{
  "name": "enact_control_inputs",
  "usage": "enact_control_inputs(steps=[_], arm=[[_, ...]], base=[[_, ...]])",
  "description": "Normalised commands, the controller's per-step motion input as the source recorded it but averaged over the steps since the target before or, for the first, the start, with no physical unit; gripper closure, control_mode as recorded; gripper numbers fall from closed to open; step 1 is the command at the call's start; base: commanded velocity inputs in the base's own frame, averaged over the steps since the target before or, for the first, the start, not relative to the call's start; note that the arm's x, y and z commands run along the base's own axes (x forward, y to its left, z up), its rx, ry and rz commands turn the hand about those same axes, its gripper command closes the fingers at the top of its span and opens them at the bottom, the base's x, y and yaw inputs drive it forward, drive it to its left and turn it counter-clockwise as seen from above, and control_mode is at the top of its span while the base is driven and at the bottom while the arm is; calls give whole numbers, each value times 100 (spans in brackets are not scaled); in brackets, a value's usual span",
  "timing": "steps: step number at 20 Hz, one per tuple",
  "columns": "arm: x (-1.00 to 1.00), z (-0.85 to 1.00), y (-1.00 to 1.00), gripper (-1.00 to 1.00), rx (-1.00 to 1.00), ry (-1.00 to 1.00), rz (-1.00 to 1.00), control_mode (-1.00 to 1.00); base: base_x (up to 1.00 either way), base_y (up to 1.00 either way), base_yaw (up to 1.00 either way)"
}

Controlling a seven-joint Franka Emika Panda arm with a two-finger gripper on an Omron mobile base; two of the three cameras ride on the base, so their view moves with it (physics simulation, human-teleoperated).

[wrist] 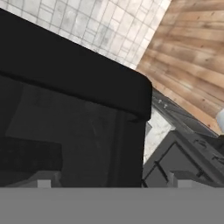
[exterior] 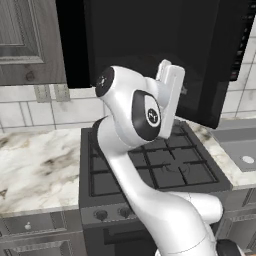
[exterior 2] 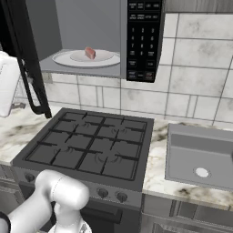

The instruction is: Transport the steak from the fridge to the microwave and turn on the microwave.

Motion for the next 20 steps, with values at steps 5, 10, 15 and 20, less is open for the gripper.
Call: enact_control_inputs(steps=[5, 10, 15, 20], arm=[[47, 0, -39, -100, 0, -3, -4, -100], [51, 0, -42, -100, 0, 0, -1, -100], [42, 0, -39, -100, 4, 0, 4, -100], [39, 1, -37, -100, 11, 0, 15, -100]], base=[[0, 0, 0], [0, 0, 0], [0, 0, 0], [0, 0, 0]])
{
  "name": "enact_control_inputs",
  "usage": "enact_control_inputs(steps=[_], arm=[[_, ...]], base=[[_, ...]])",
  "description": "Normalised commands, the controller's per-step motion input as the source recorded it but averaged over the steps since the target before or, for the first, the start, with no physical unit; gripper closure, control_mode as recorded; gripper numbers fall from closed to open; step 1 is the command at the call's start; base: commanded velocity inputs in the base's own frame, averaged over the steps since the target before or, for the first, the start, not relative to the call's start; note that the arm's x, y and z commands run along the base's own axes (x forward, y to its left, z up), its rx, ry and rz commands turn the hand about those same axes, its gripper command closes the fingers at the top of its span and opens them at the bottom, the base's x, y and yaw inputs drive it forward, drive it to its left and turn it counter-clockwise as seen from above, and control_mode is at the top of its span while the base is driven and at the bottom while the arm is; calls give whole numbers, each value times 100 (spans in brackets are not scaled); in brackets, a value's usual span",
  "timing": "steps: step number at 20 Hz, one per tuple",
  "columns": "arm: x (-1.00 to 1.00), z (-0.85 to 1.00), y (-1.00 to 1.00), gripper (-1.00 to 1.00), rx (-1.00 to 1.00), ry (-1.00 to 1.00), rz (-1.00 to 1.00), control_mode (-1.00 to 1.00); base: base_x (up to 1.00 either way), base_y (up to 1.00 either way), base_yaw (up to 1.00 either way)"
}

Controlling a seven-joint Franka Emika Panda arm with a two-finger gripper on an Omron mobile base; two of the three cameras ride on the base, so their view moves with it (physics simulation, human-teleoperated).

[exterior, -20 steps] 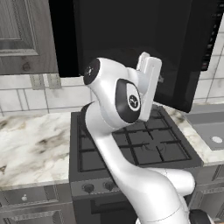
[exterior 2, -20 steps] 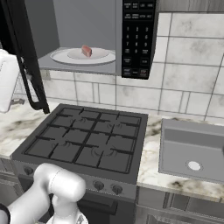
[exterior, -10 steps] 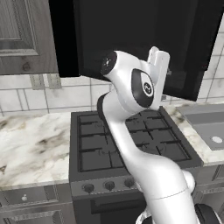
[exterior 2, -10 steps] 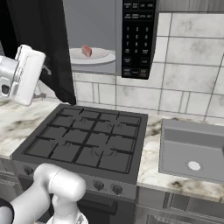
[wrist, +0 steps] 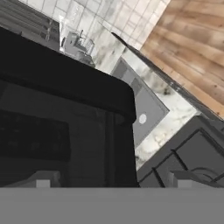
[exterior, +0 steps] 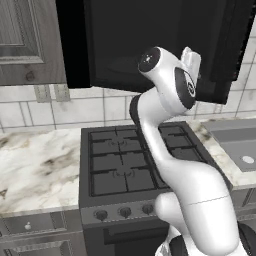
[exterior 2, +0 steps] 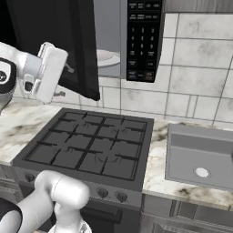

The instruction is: Transport the steak from the fridge to the microwave and turn on the microwave.

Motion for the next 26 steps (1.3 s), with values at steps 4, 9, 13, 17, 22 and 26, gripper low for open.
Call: enact_control_inputs(steps=[4, 9, 13, 17, 22, 26], arm=[[47, 0, -31, -100, 16, 0, 23, -100], [43, 0, -22, -100, 17, 0, 34, -100], [42, 0, -15, -100, 12, 0, 36, -100], [24, 0, -3, -100, 5, -1, 39, -100], [26, 0, 2, -100, 0, 0, 40, -100], [25, 0, 8, -100, 0, 0, 35, -100]], base=[[0, 0, 0], [0, 0, 0], [0, 0, 0], [0, 0, 0], [0, 0, 0], [0, 0, 0]])
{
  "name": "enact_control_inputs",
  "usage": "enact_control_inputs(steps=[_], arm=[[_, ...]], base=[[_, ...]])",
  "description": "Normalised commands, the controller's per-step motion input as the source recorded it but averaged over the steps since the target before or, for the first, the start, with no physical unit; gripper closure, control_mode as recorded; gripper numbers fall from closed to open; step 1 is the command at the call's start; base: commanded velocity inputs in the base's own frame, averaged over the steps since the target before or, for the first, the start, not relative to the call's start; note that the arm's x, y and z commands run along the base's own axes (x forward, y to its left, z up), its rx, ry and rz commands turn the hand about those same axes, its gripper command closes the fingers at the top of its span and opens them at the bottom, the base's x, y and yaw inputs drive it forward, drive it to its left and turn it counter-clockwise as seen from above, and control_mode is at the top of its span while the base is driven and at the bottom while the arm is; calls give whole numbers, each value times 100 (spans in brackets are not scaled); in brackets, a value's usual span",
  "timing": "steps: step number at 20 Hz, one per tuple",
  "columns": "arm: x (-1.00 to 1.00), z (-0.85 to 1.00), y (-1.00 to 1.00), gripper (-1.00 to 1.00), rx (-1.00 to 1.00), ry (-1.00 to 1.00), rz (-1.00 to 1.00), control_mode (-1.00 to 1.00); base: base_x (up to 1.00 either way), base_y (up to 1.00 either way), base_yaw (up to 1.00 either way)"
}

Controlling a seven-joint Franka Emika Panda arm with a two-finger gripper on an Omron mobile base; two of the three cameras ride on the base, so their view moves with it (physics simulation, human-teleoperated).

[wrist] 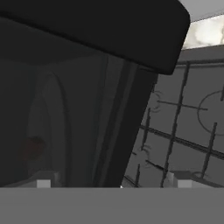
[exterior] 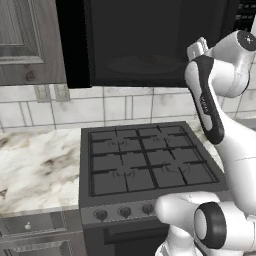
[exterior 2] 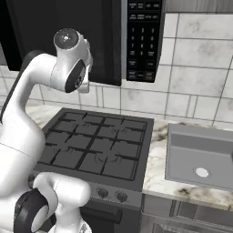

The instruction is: Transport the steak from the fridge to the microwave and turn on the microwave.

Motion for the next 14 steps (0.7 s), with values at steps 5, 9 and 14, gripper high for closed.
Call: enact_control_inputs(steps=[5, 9, 14], arm=[[43, 0, 1, -100, 0, 0, 31, -100], [43, 0, 5, -100, 0, -3, 27, -100], [41, 0, 14, -100, 0, -1, 17, -100]], base=[[0, 0, 0], [0, 0, 0], [0, 0, 0]])
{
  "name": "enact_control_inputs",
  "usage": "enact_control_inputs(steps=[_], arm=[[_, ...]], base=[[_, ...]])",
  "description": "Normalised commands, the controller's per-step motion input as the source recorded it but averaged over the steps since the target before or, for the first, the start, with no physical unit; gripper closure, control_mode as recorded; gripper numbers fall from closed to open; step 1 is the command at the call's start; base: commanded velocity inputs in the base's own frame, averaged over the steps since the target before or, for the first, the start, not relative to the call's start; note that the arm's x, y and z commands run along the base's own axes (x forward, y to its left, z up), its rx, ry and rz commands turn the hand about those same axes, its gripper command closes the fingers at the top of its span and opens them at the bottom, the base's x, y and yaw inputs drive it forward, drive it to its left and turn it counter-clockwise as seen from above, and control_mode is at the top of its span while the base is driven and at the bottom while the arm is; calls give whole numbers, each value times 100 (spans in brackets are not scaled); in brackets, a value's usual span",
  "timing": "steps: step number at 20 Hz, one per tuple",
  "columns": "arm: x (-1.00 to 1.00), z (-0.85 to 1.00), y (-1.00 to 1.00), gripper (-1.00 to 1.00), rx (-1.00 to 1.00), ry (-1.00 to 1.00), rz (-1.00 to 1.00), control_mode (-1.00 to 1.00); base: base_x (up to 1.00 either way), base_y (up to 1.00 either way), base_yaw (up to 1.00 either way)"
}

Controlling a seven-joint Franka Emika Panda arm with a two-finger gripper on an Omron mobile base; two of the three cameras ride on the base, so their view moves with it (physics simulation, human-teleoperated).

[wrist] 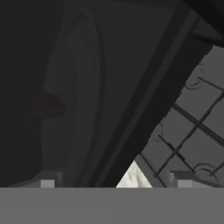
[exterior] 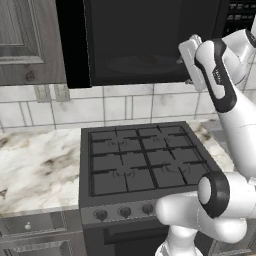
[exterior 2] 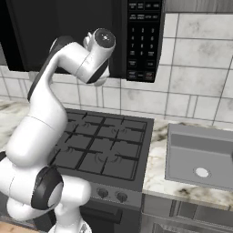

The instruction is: Transport the steak from the fridge to the microwave and turn on the microwave.

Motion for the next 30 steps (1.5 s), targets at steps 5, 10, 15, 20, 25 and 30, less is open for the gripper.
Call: enact_control_inputs(steps=[5, 10, 15, 20, 25, 30], arm=[[26, 0, 16, -100, -2, 0, 7, -100], [1, -2, 11, -100, -1, 0, 0, -100], [-10, -4, 3, -100, 0, 1, 0, -100], [-47, 0, 0, -100, 0, 0, 0, -100], [-67, 0, -1, -100, 4, 0, 0, -100], [-71, -1, -4, -100, 4, 1, -2, -100]], base=[[0, 0, 0], [0, 0, 0], [0, 0, 0], [0, 0, 0], [0, 0, 0], [0, 0, 0]])
